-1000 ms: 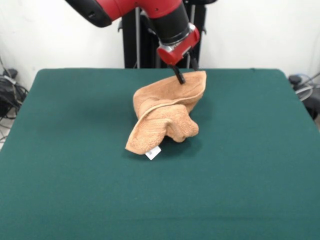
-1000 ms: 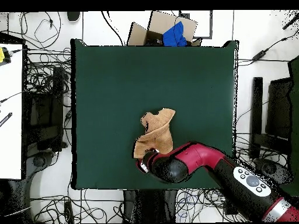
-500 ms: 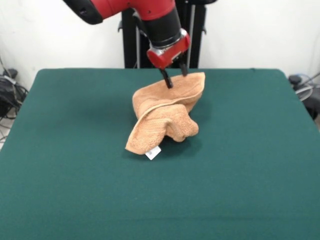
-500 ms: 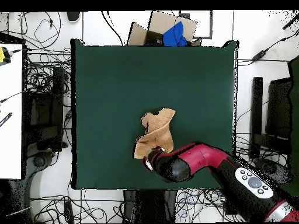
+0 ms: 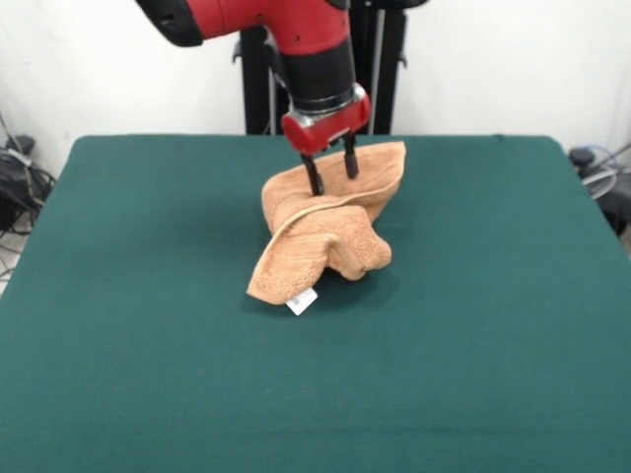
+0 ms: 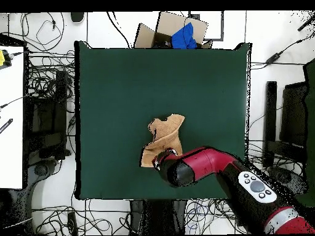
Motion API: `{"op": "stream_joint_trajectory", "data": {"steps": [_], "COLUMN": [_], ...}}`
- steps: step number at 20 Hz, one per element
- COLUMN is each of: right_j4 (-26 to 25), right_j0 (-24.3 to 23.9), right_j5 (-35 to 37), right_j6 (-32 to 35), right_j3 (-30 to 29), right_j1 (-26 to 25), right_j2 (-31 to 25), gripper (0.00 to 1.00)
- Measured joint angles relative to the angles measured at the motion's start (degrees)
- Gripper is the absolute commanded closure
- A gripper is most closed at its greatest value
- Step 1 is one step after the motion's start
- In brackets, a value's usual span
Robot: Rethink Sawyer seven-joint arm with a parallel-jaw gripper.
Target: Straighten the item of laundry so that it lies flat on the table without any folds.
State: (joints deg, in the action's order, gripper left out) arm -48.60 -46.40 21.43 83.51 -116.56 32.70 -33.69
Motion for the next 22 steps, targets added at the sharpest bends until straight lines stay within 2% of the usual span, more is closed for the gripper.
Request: {"op": "stream_joint_trajectory", "data": {"steps": [8,22], "right_j4": [4.8,13.6], "right_j0": [4.9,7.9], "right_j5": [-0.7,-0.7], "right_j6": [1.7,1.8], "right_j3": [2.8,5.2], "right_j1": [1.6,5.2], "right_j2": [6.8,13.7], "gripper": [0.00,0.00]}}
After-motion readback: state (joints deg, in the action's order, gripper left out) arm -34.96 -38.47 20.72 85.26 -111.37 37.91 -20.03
